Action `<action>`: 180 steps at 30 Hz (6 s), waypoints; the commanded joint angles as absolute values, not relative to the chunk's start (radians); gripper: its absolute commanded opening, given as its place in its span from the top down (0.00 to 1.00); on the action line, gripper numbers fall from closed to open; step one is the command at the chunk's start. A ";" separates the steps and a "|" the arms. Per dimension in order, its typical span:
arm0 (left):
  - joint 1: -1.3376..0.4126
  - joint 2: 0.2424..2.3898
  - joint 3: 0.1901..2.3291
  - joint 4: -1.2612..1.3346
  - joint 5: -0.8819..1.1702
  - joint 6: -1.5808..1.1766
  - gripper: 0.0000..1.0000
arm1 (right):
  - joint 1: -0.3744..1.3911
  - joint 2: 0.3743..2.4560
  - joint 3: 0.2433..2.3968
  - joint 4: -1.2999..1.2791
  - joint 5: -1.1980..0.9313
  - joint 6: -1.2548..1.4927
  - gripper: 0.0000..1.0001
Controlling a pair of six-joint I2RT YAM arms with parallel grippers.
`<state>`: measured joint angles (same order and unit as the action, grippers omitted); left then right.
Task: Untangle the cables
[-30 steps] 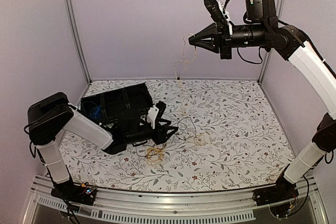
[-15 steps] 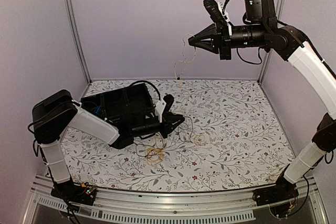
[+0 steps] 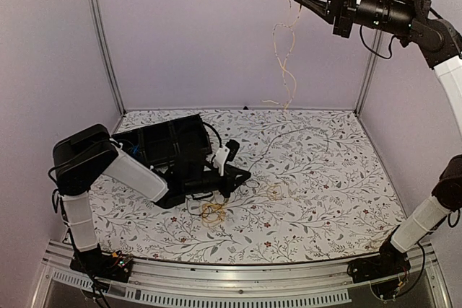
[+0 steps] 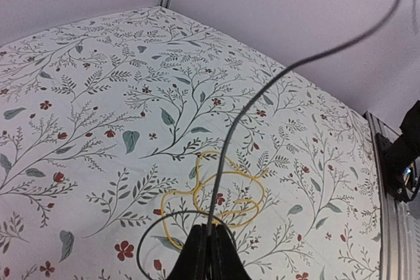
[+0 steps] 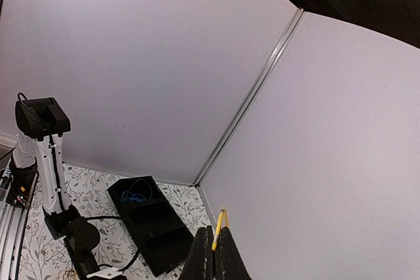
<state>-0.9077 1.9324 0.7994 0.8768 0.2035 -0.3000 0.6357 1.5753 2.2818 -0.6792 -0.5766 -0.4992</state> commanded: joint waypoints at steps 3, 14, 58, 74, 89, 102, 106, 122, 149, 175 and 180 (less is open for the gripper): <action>-0.910 1.948 0.834 0.812 0.204 -0.349 1.00 | 0.627 1.555 2.098 -0.650 -0.567 -0.500 1.00; -0.942 1.783 0.713 0.770 0.230 -0.346 0.92 | 0.627 1.515 1.834 -0.575 -0.600 -0.500 1.00; -0.989 1.311 1.331 -0.274 0.246 0.291 0.52 | 0.844 1.593 1.808 -0.824 -0.689 -0.689 1.00; -0.988 1.353 1.332 -0.226 0.235 0.305 0.91 | 0.845 1.608 1.809 -0.819 -0.677 -0.683 1.00; -0.774 1.223 1.301 -0.190 0.021 0.170 1.00 | 0.457 1.333 1.486 -0.637 -0.747 -0.595 0.35; -0.478 1.205 1.269 -0.188 -0.204 0.130 1.00 | 0.329 1.339 0.972 -0.331 -0.603 -0.576 0.35; -0.373 1.227 1.226 -0.153 -0.167 0.130 1.00 | 0.330 1.371 0.956 -0.331 -0.621 -0.592 0.35; -0.178 1.291 1.103 -0.033 -0.140 0.138 1.00 | 0.331 1.394 0.954 -0.345 -0.601 -0.625 0.35; -0.034 1.265 1.055 0.088 0.304 0.058 1.00 | 0.333 1.401 0.968 -0.383 -0.605 -0.655 0.37; 0.026 1.253 1.028 0.087 0.292 0.060 1.00 | 0.332 1.416 0.969 -0.394 -0.589 -0.662 0.38; 0.051 1.236 1.023 0.089 0.294 0.056 1.00 | 0.333 1.422 0.971 -0.396 -0.588 -0.664 0.38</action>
